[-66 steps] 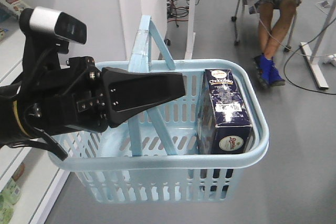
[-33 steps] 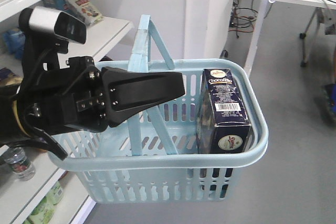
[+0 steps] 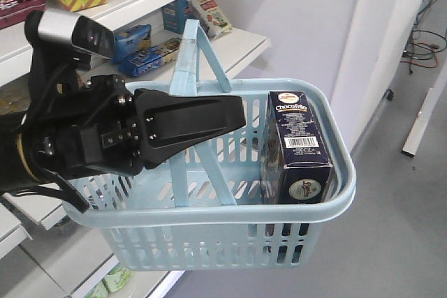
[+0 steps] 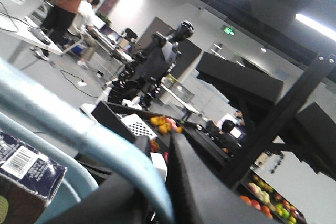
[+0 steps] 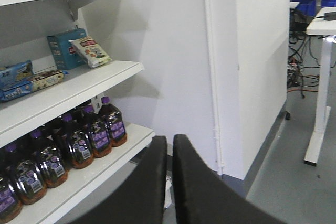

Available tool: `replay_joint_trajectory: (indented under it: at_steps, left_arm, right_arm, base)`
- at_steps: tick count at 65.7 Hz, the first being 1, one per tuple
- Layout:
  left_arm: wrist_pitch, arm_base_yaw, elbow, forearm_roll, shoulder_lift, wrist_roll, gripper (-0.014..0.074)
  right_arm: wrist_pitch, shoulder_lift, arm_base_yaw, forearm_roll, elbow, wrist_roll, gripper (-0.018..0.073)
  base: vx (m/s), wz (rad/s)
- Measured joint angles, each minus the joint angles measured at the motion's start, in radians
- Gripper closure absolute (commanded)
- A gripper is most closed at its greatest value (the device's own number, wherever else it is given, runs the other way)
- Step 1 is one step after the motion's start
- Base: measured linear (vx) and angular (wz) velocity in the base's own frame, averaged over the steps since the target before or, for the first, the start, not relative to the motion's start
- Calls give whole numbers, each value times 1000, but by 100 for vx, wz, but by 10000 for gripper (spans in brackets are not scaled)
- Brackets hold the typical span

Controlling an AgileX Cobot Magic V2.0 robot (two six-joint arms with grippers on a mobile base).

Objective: Left arm holds basket, right arm returns cookies
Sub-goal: 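Drive up to the snack shelf holding the basket in the left gripper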

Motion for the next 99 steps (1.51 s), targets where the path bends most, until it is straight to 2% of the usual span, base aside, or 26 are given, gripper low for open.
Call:
replay_joint_trajectory:
  at_steps: [99]
  left_arm:
    - [-1,0,0,0,0,0,596]
  right_arm:
    - [0,0,0,0,0,0,562]
  base:
    - [4,32]
